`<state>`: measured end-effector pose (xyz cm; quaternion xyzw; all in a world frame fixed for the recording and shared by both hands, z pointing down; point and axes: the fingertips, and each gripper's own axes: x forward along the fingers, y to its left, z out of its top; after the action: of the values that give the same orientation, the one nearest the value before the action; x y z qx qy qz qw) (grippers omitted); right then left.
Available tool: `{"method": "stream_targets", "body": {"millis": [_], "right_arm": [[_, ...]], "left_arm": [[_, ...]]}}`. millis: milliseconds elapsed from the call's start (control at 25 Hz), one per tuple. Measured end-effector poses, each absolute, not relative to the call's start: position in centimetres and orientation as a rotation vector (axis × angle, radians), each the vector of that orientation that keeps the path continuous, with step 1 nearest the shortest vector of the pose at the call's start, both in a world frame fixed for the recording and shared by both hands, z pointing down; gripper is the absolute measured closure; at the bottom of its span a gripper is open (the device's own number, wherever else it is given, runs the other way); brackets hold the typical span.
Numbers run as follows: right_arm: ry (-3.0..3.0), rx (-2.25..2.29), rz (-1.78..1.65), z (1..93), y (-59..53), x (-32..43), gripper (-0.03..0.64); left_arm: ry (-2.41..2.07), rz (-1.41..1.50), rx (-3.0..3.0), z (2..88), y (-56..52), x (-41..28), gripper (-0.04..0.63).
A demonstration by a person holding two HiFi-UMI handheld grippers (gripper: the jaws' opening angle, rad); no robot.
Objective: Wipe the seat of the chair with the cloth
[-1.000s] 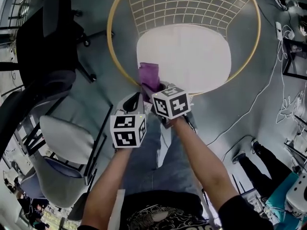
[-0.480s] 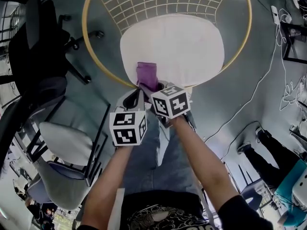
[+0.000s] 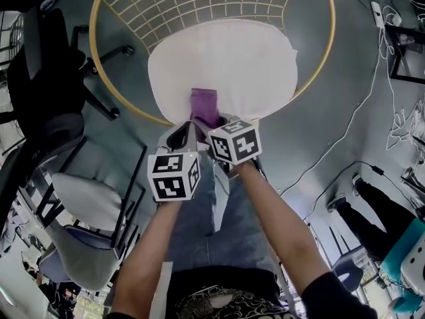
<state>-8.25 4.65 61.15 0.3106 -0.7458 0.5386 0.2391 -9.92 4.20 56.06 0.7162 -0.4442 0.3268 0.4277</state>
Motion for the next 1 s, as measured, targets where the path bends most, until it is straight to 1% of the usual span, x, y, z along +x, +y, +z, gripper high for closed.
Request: {"method": "stream_targets", "body": {"millis": [280,480,1000], "right_arm": [[-2.005,0.883,1.462,61.8,4.8,-5.9,0.554],[-1.969,0.916,1.457,62.2,4.0,-0.5,0.555],[-1.941,0.935,1.393,62.5,3.8,7.9,0.555]], "left_arm": [[-1.097,0.815,1.789,56.0,4.6,-8.7,0.595],[-1.091,0.826,1.789,55.9,4.1,-4.8,0.595],[-1.074,0.818,1.805,55.8,3.7,2.0,0.595]]}}
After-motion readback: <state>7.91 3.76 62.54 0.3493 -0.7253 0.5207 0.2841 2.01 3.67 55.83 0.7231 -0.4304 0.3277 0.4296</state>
